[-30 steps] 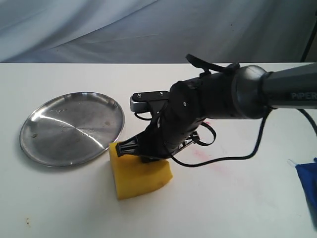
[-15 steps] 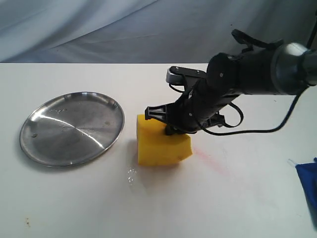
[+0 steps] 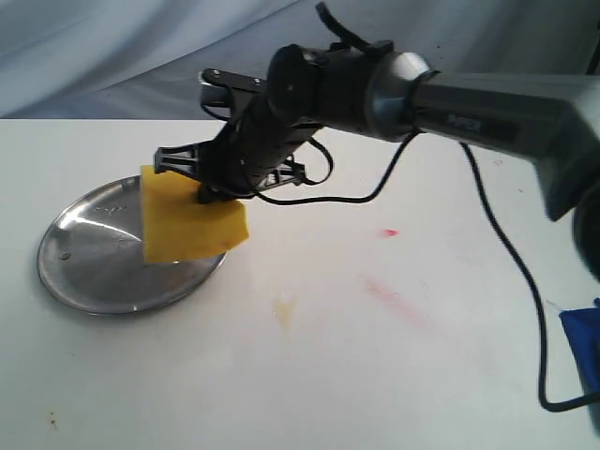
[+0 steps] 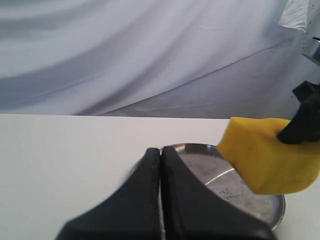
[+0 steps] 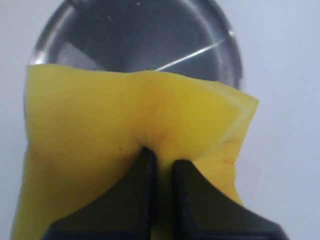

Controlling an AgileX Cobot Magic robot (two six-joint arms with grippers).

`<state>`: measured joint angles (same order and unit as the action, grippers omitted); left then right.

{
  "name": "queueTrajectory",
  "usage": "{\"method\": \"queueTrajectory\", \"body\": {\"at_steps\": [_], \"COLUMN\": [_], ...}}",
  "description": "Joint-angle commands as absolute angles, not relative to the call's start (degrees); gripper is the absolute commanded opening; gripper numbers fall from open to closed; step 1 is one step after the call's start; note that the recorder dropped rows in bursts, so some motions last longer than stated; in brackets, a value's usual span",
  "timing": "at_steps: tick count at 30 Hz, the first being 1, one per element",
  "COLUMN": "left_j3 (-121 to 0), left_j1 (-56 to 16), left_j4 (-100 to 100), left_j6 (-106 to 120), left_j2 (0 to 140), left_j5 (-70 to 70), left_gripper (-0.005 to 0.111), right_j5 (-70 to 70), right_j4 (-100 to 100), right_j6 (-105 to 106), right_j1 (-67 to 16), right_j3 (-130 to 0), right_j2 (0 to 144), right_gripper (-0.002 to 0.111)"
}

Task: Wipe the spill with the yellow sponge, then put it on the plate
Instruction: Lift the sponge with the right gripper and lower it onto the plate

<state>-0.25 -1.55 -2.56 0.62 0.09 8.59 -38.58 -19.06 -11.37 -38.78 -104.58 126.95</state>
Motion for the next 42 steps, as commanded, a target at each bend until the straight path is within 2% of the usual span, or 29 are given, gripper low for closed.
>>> {"method": "queueTrajectory", "body": {"at_steps": [1, 6, 13, 42], "left_j3": [0.0, 0.0, 0.0, 0.0], "left_j1": [-1.6, -1.6, -1.6, -1.6], "left_j4": [-2.52, -2.52, -2.52, -2.52], "left_j6": [0.6, 0.49, 0.49, 0.49], "left_j2": [0.0, 0.0, 0.0, 0.0], "left_j5": [8.35, 8.35, 8.35, 8.35], "left_gripper": [0.001, 0.001, 0.001, 0.001], "right_j5": [-40.61, -40.61, -38.2, -34.33], "right_j4": [-19.74, -19.91, -14.23, -12.56], "right_j6": [-10.83, -10.93, -15.87, -18.05], "right_j1": [-41.62, -43.42, -43.43, -44.65], "right_j3": [-113.64, -119.25, -119.73, -119.73], "right_j2": [132.52, 137.97, 140.75, 141.12], "right_gripper": [0.0, 0.0, 0.0, 0.0]}}
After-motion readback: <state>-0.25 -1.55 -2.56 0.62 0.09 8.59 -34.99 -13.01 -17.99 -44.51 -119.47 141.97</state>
